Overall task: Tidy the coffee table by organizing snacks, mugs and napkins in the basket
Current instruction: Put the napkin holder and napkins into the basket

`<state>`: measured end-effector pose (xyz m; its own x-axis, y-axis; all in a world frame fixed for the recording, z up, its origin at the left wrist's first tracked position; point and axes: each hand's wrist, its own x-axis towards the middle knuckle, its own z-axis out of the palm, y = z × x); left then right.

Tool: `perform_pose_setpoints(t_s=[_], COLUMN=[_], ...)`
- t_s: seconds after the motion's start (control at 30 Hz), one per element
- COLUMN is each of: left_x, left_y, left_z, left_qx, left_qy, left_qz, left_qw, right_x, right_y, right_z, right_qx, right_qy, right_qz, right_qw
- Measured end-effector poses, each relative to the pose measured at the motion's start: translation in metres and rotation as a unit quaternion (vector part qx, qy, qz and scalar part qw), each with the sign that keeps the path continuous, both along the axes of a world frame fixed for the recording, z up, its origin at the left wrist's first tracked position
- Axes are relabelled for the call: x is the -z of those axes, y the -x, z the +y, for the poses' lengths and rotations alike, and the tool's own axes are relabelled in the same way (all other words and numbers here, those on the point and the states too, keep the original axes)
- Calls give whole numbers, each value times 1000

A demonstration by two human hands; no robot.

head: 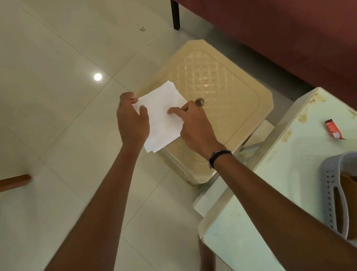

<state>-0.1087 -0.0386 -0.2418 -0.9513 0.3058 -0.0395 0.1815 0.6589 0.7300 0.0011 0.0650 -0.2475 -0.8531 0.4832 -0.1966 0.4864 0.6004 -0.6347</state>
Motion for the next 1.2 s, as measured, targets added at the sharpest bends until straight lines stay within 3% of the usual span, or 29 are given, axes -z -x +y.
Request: perform_pose_setpoints(t_s=[0.1,0.17,0.27,0.43,0.73,0.87,1.03,1.1,1.2], left_x=[1,0,-2,-4,-26,-25,-16,-17,-28], left_y=[-9,-19,-34,-34,-31,-28,-20,-23,-37], left_z=[-6,-8,-9,-8,3,-2,-3,-3,-4], left_qx=[-105,-160,-170,-199,-190,-135,-137,-125,-87], left_qy=[-54,-84,-124,-73,-116,-61,-50,-62,-96], left_qz=[-43,-119,-232,-241,-305,-279,-252,-233,-218], left_qw=[992,976,950,947,926,949,957,962,967], right_x=[-5,-9,-17,-26,-24,-13,-10,-14,-20], right_y=[6,15,30,52,58,53,45,33,6], right_z=[0,3,5,5,0,-5,-6,-6,-2], right_qx=[-93,-125,-154,-188,-120,-99,-83,-56,0], right_qy=[-119,-162,-211,-256,-153,-158,-114,-68,80], right_qz=[-73,-107,-179,-248,-219,-205,-182,-155,-100], right_qw=[986,973,948,915,956,961,973,984,992])
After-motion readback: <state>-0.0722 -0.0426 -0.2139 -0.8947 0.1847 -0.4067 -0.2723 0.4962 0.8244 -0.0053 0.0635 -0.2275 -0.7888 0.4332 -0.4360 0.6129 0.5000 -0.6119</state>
